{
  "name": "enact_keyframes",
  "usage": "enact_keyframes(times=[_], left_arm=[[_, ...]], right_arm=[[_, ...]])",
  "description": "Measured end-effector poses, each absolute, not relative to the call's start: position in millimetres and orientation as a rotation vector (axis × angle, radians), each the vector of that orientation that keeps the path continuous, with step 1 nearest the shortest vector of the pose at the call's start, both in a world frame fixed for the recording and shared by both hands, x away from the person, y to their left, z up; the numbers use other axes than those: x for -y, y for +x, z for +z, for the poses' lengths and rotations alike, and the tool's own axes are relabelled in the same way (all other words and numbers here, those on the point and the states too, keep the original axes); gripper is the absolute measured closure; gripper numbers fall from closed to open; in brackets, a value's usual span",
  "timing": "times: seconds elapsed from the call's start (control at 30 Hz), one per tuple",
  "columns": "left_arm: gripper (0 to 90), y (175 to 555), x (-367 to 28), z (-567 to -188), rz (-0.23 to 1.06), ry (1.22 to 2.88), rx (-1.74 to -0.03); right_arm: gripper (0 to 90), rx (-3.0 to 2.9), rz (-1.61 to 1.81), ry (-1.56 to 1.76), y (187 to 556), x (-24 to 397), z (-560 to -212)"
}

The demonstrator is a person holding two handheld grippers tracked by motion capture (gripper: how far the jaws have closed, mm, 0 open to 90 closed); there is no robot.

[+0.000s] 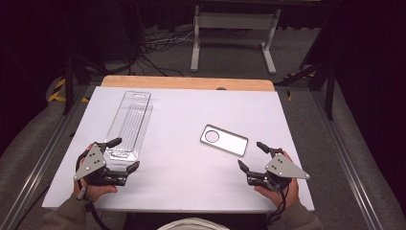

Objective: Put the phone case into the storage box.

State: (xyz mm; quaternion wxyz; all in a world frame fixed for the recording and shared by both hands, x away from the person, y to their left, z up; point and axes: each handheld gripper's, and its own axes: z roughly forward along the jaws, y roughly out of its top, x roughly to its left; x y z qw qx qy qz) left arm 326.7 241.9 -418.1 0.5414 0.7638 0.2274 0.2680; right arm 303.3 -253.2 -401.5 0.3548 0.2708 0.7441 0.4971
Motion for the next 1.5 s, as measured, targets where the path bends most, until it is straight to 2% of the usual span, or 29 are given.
enact_keyframes(times=[0.4,0.63,0.73,0.93,1.13,1.37,1.5], left_arm=[[6.6,325.8,-240.6,-418.8,0.628,1.829,-0.517],[6.6,325.4,-236.7,-418.0,0.655,1.838,-0.498],[6.6,325.3,-234.5,-418.3,0.647,1.849,-0.489],[6.6,324.5,-232.8,-421.4,0.633,1.873,-0.483],[6.6,325.7,-233.3,-422.1,0.621,1.869,-0.481],[6.5,325.0,-235.4,-425.2,0.604,1.894,-0.468],[6.6,323.6,-237.3,-426.6,0.591,1.905,-0.469]], right_arm=[[19.0,-1.918,1.251,0.735,313.8,261.2,-386.6],[25.0,-2.074,1.159,0.710,339.0,253.0,-374.5],[24.4,-2.113,1.124,0.718,349.6,249.1,-370.8],[24.3,-2.229,1.062,0.741,389.8,236.1,-359.6],[29.1,-2.357,0.990,0.742,431.6,215.0,-348.1],[32.5,-2.530,0.800,0.825,482.1,181.8,-362.1],[39.4,-2.594,0.688,0.838,501.7,167.8,-371.0]])
